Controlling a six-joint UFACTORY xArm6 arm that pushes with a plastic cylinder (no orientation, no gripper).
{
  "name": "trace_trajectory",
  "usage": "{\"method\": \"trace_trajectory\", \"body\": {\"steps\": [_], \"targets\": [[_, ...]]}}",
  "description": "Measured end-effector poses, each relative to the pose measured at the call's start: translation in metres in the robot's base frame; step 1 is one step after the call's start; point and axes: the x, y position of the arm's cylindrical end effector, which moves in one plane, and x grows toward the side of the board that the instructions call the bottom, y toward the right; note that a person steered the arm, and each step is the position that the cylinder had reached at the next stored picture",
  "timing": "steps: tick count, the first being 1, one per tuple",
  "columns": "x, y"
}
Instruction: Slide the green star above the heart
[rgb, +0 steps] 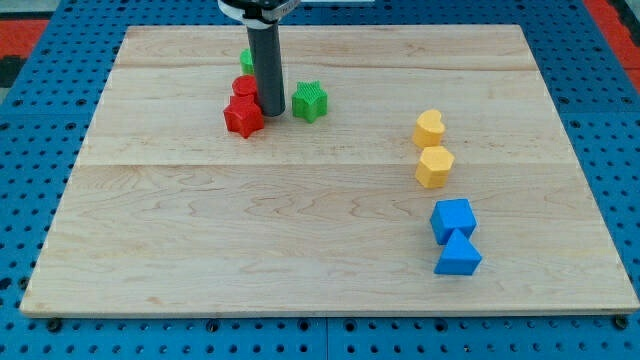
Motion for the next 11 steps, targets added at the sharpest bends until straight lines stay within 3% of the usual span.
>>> {"method": "trace_trajectory", "body": {"steps": [2,3,5,6,7,8,11], "targets": [[0.004,0.101],[-0.021,0.074],[-0.016,0.145],[-0.016,0.147],[-0.015,0.095],[0.057,0.117],[-0.007,0.157]]}}
